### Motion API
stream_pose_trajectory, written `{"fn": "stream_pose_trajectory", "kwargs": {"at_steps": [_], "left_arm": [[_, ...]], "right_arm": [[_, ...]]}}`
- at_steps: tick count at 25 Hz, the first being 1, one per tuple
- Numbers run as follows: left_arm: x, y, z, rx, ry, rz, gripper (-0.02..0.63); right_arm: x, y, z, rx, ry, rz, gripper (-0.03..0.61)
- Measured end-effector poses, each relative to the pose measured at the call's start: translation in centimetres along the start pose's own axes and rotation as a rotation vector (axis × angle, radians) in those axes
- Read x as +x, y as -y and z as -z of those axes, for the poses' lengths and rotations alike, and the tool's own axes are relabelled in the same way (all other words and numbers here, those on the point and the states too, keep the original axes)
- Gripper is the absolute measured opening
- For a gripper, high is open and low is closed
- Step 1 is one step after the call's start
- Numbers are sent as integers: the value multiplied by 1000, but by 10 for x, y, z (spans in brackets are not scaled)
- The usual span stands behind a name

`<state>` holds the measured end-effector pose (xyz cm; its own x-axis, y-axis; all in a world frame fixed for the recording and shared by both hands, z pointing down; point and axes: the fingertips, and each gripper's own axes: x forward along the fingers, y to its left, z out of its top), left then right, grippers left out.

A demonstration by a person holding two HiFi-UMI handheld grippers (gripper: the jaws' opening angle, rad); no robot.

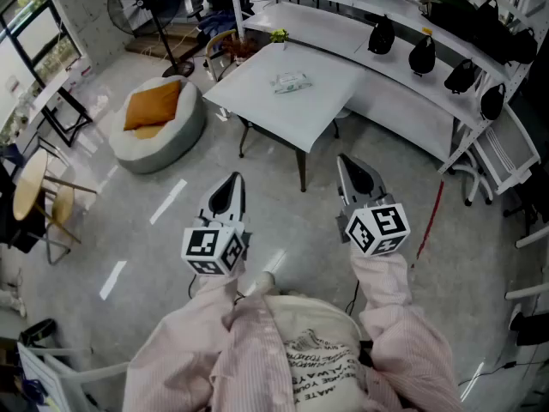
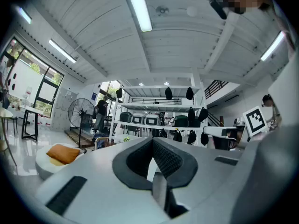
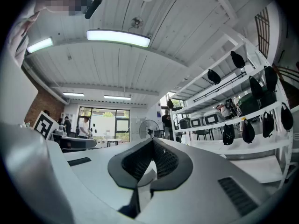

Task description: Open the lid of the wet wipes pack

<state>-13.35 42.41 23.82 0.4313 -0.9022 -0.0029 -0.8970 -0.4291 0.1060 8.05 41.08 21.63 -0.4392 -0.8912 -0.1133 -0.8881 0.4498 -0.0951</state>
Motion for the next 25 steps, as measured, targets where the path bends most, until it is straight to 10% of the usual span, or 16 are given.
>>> {"fn": "stream_pose_trajectory", "kwargs": {"at_steps": [25], "left_arm": [[27, -15, 27, -22, -57, 3, 0]], "right_arm": [[28, 12, 31, 26, -6, -29, 72]]}}
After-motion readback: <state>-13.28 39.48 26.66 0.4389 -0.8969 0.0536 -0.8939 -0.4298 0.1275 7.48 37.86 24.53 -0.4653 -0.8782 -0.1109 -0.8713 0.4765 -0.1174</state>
